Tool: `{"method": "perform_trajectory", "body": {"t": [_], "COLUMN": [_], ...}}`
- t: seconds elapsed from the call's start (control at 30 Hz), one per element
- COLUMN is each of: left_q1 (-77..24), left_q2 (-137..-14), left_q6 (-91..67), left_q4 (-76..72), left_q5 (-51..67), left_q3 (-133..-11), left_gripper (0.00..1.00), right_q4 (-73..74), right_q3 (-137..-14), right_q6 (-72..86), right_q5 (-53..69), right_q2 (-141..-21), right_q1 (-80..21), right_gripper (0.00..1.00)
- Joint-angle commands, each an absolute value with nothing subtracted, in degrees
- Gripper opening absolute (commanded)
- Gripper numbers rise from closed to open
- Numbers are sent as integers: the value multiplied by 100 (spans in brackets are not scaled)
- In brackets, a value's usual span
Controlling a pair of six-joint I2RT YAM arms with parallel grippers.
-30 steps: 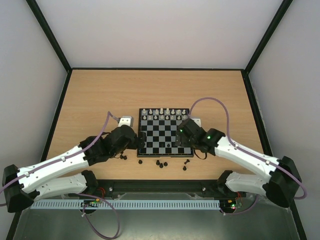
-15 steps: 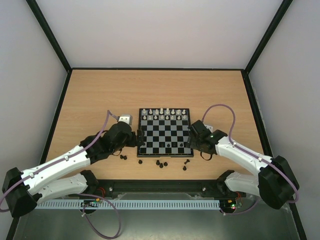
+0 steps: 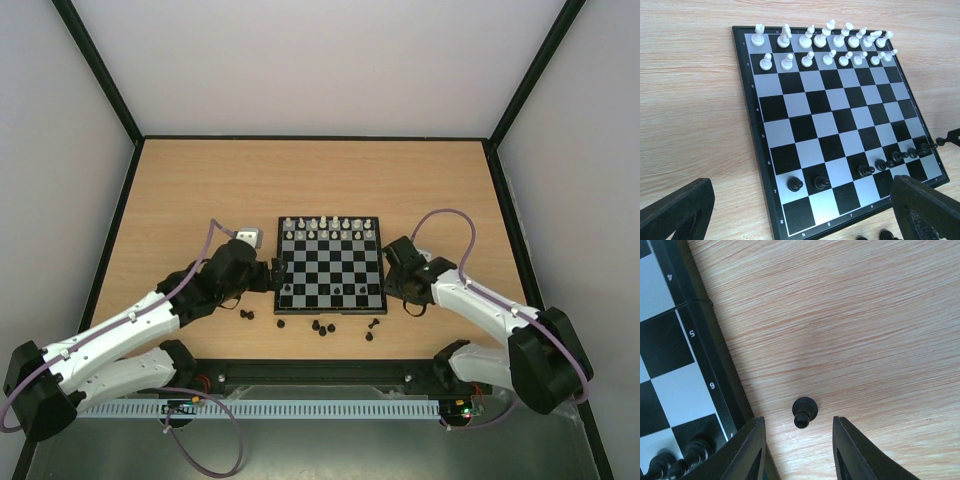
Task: Set up the chess pieces on the board
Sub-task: Pick up the chess piece at the center of the board.
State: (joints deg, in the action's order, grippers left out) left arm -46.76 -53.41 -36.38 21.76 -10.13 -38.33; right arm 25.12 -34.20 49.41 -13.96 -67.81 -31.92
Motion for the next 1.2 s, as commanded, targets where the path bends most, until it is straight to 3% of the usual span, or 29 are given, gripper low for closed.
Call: {"method": "perform_trajectory", "body": {"t": [0.0, 0.67, 0.93, 1.17], "left_q1": [-4615, -4543, -4495, -4447], "left_q2": [-5331, -5459, -5396, -4726], "left_q6": [-3534, -3507, -3530, -3795], "left_q4": [2035, 1949, 2090, 2403], "left_q5": [-873, -806, -875, -1017], "left_q3": [-3809, -3805, -3910, -4187], "left_gripper": [99, 99, 99, 99], "right_q4": [2472, 2199, 3137, 3553], "right_q3": [-3569, -3459, -4317, -5525], "right_q6": [4749, 4441, 4163, 4137], "right_q5": [-1303, -1081, -1241, -1241], "right_q2": [-6998, -7403, -6575, -6900], "right_q1": [-3037, -2847, -2968, -4207], "right_gripper": [34, 2, 1, 1]}}
